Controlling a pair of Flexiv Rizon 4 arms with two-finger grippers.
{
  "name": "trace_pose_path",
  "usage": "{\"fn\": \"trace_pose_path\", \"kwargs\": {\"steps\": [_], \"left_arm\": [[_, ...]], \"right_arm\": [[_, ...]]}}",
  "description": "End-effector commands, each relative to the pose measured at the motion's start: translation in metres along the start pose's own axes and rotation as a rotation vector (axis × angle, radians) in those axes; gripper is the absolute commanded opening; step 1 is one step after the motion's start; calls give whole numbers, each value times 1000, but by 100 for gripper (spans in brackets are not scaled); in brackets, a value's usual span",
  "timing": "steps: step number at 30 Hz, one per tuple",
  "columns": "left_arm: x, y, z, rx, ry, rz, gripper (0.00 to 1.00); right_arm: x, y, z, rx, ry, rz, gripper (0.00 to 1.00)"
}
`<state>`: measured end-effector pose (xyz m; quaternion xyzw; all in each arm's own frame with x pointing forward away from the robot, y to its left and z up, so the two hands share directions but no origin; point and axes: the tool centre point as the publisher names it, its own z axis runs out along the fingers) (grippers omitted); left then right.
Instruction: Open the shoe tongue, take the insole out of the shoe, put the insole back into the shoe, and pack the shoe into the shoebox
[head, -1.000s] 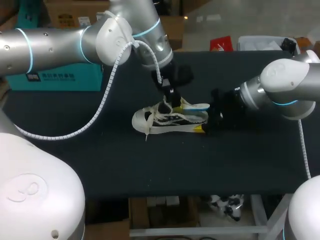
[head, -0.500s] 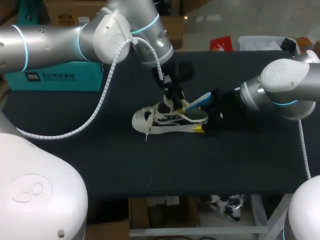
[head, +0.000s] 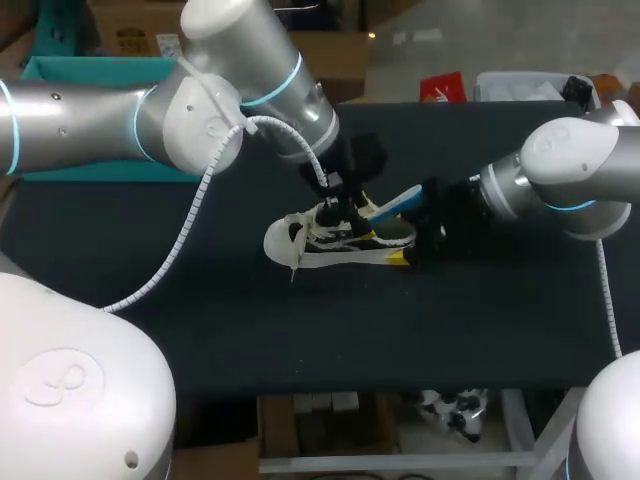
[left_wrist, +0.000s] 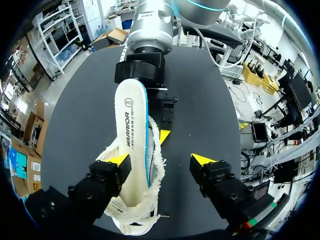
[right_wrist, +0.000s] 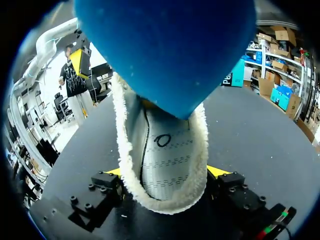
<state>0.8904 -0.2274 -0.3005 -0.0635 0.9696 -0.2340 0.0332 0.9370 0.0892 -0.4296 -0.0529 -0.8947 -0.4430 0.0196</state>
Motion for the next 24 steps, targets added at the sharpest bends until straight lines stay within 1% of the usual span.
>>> {"fn": "trace_pose_path", "kwargs": {"steps": [1, 4, 5, 7, 11, 13, 14, 16, 18, 19, 20, 24], "left_arm": [[5, 0, 5, 6, -121, -15, 68], [4, -2, 10, 7, -155, -27, 61], [3, -3, 12, 10, -172, -36, 61], [0, -5, 15, 2, -172, -40, 60], [-8, -10, 20, 5, -188, -59, 56], [-10, -13, 22, 7, -210, -66, 55], [-11, -15, 22, 5, -209, -63, 55], [-13, -18, 25, 4, -235, -68, 54], [-15, -20, 27, 3, -234, -67, 53], [-17, -22, 28, 2, -246, -71, 52], [-17, -23, 30, 2, -249, -71, 50], [-20, -25, 37, 0, -254, -76, 48]], "right_arm": [[-1, -6, 6, -1, 0, -1, 0], [-1, -6, 6, -1, 0, -1, 0], [-1, -6, 6, -1, 0, -1, 0], [-1, -6, 6, -1, 0, -1, 0], [-1, -6, 6, -1, 0, -1, 0], [-1, -6, 6, -1, 0, -1, 0], [-1, -6, 6, -1, 0, -1, 0], [-1, -6, 6, -1, 0, -1, 0], [-1, -6, 6, -1, 0, -1, 0], [-1, -6, 6, -1, 0, -1, 0], [-1, -6, 6, -1, 0, -1, 0], [-1, -6, 6, -1, 0, -1, 0]]}}
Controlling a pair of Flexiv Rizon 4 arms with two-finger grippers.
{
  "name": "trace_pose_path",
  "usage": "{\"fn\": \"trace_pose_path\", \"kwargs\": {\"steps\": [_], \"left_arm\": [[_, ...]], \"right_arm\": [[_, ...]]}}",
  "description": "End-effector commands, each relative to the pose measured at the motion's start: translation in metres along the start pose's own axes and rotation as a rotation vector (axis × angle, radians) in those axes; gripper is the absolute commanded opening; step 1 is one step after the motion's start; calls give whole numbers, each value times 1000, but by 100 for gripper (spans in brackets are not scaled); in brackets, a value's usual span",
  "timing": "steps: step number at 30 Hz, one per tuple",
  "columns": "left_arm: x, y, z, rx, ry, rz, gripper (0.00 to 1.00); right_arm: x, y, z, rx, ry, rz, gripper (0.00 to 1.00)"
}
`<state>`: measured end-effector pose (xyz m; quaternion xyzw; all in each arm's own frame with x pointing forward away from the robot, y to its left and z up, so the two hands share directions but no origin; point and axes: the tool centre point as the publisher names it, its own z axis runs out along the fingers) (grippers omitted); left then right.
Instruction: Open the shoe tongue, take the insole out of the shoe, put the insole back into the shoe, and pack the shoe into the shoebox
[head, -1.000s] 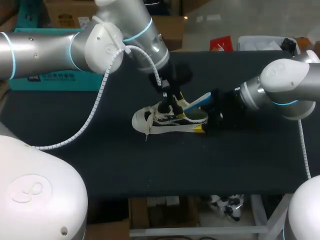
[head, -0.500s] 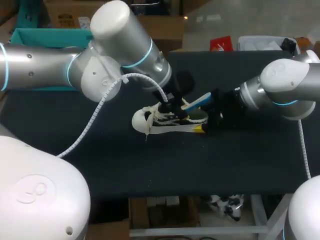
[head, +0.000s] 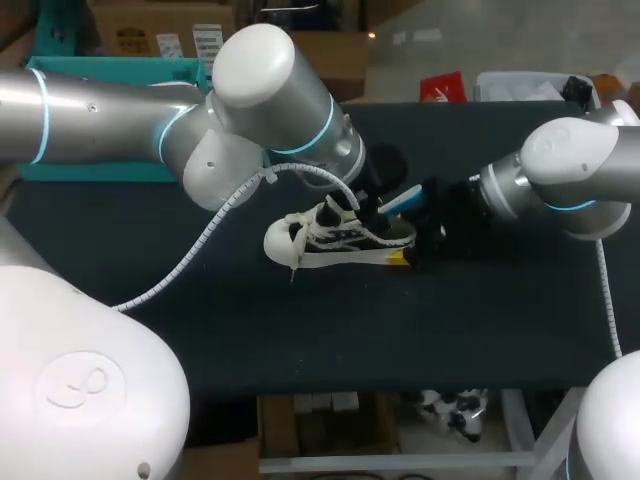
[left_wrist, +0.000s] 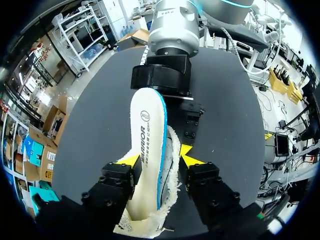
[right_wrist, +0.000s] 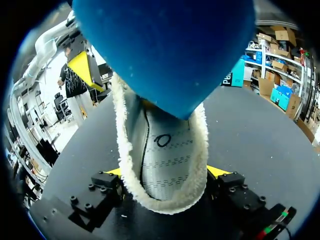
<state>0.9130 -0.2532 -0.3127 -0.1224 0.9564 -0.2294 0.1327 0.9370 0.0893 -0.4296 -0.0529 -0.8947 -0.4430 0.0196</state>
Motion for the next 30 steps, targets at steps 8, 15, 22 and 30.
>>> {"fn": "trace_pose_path", "kwargs": {"steps": [8, 15, 22, 30], "left_arm": [[-6, -8, 21, -9, -59, -37, 15], [-9, -6, 14, 4, -62, -48, 0], [-6, -8, -4, 50, -48, -50, 0], [0, -26, -32, 125, 3, -56, 0]], "right_arm": [[-1, -6, 6, -1, 0, -1, 0], [-1, -6, 6, -1, 0, -1, 0], [-1, -6, 6, -1, 0, -1, 0], [-4, -5, 3, 2, -3, 13, 21]]}}
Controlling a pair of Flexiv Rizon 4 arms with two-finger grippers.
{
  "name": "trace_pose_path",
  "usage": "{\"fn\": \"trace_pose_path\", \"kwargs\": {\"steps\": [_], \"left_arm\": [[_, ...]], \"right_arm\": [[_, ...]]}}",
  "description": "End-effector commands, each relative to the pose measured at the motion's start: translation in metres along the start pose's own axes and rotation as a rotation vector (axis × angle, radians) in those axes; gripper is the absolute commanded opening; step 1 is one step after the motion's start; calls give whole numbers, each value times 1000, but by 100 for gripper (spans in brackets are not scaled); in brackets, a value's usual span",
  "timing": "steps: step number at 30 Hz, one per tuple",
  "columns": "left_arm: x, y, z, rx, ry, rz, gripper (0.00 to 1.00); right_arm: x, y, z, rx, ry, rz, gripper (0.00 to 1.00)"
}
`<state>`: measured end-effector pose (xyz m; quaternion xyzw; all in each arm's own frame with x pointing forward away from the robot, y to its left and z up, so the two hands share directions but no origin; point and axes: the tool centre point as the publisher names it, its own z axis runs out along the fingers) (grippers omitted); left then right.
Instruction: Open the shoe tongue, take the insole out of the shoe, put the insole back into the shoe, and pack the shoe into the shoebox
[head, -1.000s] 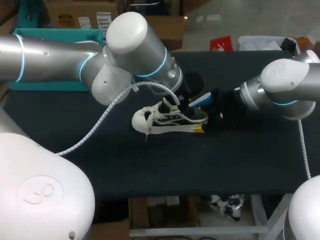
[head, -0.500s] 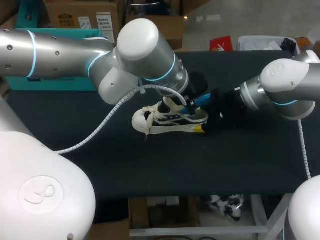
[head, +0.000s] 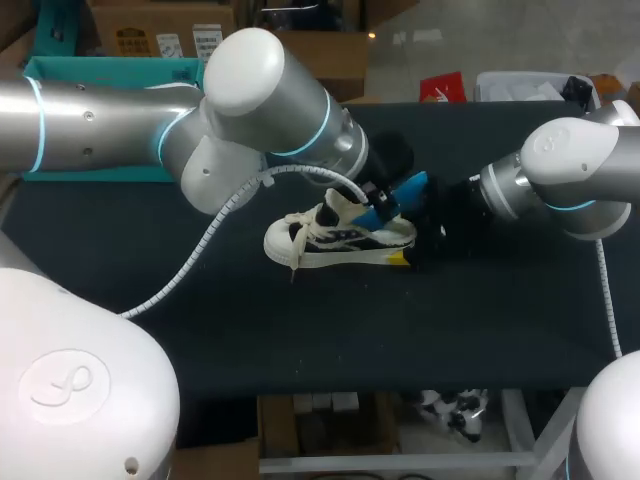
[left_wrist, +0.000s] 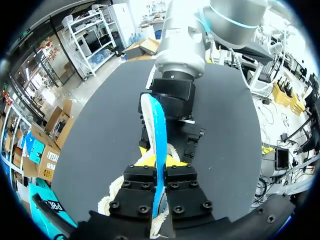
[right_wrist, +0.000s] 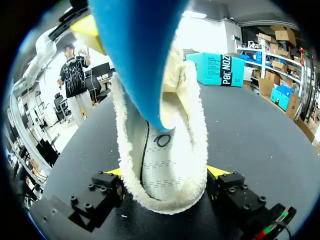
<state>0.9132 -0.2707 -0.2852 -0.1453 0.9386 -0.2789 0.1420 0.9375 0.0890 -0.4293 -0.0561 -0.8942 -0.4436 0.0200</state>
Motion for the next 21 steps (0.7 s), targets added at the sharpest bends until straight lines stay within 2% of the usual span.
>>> {"fn": "trace_pose_path", "kwargs": {"steps": [1, 2, 8, 14, 21], "left_arm": [[0, -2, -18, 36, 28, -6, 0], [1, -5, -20, 43, 39, -7, 0], [3, -25, -37, 122, 127, -30, 0], [6, -47, -57, 200, 229, -36, 0], [10, -65, -71, 255, 288, -42, 0]], "right_arm": [[-5, -4, 2, 2, -2, 6, 50], [-6, -3, 1, 0, -2, 7, 100], [-7, -3, -8, 8, -10, 26, 100], [-1, -8, -37, 46, -40, 76, 100], [-1, -4, -67, 108, -47, 72, 100]]}}
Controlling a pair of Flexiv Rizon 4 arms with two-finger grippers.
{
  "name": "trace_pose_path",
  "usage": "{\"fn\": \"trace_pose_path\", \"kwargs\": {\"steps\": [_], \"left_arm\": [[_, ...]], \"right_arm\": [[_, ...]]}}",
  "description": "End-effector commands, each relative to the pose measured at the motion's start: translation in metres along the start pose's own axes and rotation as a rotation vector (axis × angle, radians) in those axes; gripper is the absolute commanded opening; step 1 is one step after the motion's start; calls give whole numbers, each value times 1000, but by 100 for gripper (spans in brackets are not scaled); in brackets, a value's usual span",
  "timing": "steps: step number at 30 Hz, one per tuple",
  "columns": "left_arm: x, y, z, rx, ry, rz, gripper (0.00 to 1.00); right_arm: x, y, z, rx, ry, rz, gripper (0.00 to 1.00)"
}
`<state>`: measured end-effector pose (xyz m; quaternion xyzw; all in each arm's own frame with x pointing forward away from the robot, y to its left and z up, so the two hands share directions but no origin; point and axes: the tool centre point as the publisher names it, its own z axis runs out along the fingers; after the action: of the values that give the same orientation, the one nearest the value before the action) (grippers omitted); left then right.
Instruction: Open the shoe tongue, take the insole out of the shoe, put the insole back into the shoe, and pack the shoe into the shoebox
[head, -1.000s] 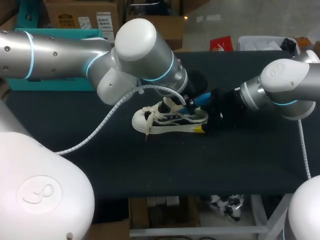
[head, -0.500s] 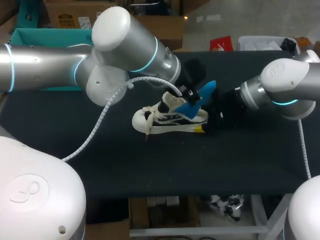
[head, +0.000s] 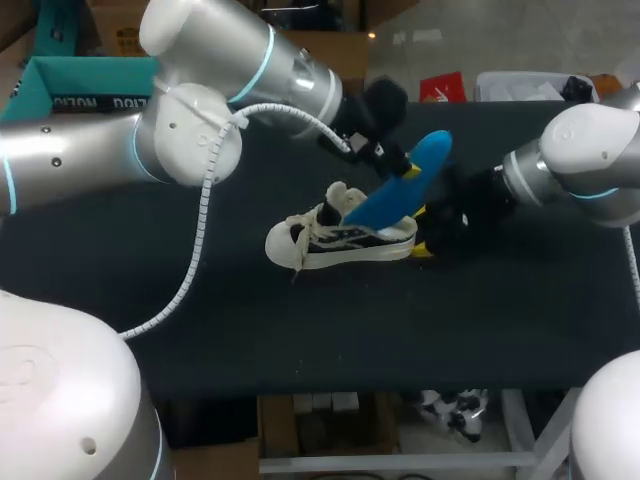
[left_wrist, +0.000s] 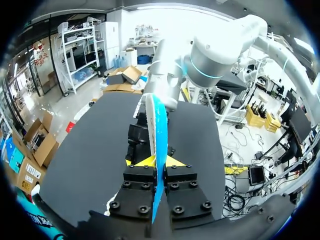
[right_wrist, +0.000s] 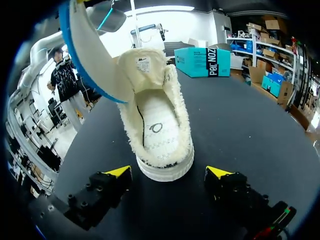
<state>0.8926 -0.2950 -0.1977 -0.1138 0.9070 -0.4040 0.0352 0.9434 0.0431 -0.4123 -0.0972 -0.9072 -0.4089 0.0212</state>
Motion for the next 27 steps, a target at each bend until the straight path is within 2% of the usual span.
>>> {"fn": "trace_pose_path", "kwargs": {"steps": [1, 7, 14, 21, 27], "left_arm": [[0, -3, -8, 27, 53, -4, 0], [-5, -8, -30, 42, 133, -35, 0], [-13, -15, -68, 47, 206, -62, 0], [-24, -14, -99, 53, 246, -102, 0], [-24, -5, -126, 27, 221, -129, 0]], "right_arm": [[7, 8, -26, 46, -10, -8, 100], [-2, 24, -51, 145, 10, -28, 100], [-11, 54, -71, 300, 26, -43, 100], [-24, 77, -68, 420, 51, -57, 100], [-31, 90, -57, 504, 62, -69, 100]]}}
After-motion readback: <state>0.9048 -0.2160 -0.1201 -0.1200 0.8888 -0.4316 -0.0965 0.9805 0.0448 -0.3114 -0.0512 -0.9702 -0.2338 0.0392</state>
